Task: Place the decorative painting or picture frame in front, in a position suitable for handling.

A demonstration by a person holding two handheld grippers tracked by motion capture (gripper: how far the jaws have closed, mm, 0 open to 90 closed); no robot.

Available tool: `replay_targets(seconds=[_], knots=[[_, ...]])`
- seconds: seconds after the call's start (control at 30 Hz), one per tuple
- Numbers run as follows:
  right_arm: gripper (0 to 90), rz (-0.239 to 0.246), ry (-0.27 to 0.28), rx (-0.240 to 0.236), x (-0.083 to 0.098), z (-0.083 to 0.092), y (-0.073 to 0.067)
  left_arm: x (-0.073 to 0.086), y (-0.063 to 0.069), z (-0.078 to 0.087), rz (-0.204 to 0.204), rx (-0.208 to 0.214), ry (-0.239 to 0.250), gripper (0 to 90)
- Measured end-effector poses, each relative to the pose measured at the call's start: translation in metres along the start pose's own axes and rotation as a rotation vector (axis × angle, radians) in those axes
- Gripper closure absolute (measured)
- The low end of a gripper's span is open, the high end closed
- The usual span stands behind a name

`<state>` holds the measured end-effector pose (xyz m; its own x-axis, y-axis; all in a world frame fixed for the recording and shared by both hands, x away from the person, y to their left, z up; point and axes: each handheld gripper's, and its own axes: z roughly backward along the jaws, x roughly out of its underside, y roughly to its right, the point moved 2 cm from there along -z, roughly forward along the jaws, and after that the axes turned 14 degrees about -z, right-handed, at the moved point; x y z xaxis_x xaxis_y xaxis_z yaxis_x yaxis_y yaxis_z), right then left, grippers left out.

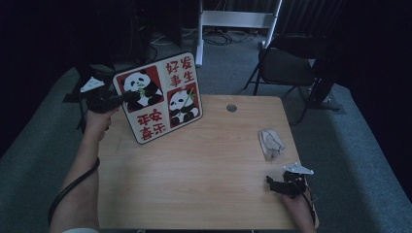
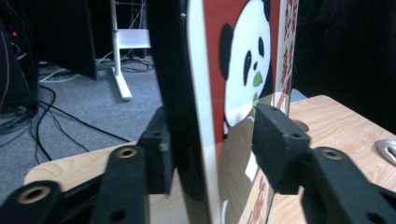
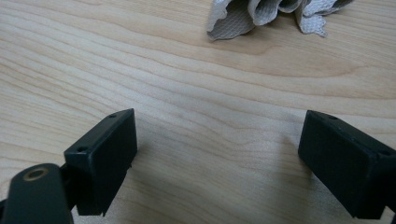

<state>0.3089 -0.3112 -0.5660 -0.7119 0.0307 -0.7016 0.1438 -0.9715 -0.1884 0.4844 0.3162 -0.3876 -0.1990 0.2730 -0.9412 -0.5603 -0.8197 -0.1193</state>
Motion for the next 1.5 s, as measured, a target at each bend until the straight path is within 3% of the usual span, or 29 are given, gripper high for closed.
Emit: replay_targets(seconds=[0.13, 0.37, 0.5, 0.67, 1.0, 1.07, 1.27, 1.5], knots=[[11.2, 0.000, 0.000, 0.000, 0.000, 0.000, 0.000, 0.001, 0.000, 0.003, 0.014, 0.010, 0.001, 61.4], [11.2, 0.000, 0.000, 0.000, 0.000, 0.000, 0.000, 0.005, 0.003, 0.012, 0.067, 0.096, 0.039, 69.9], [11.2, 0.000, 0.000, 0.000, 0.000, 0.000, 0.000, 0.006, 0.010, 0.017, 0.098, 0.118, 0.050, 73.4], [11.2, 0.000, 0.000, 0.000, 0.000, 0.000, 0.000, 0.007, 0.022, 0.021, 0.099, 0.138, 0.052, 76.7], [11.3, -0.001, 0.000, 0.000, 0.000, 0.000, 0.000, 0.007, 0.045, 0.023, 0.128, 0.126, 0.082, 79.5], [11.2, -0.001, 0.000, 0.000, 0.000, 0.000, 0.000, 0.007, 0.053, 0.025, 0.127, 0.150, 0.088, 79.5], [11.4, -0.001, 0.000, 0.001, 0.000, 0.000, 0.000, 0.003, 0.070, 0.027, 0.103, 0.123, 0.077, 79.6], [11.4, -0.002, 0.000, 0.001, 0.000, 0.000, 0.000, 0.003, 0.082, 0.030, 0.101, 0.111, 0.085, 79.6]])
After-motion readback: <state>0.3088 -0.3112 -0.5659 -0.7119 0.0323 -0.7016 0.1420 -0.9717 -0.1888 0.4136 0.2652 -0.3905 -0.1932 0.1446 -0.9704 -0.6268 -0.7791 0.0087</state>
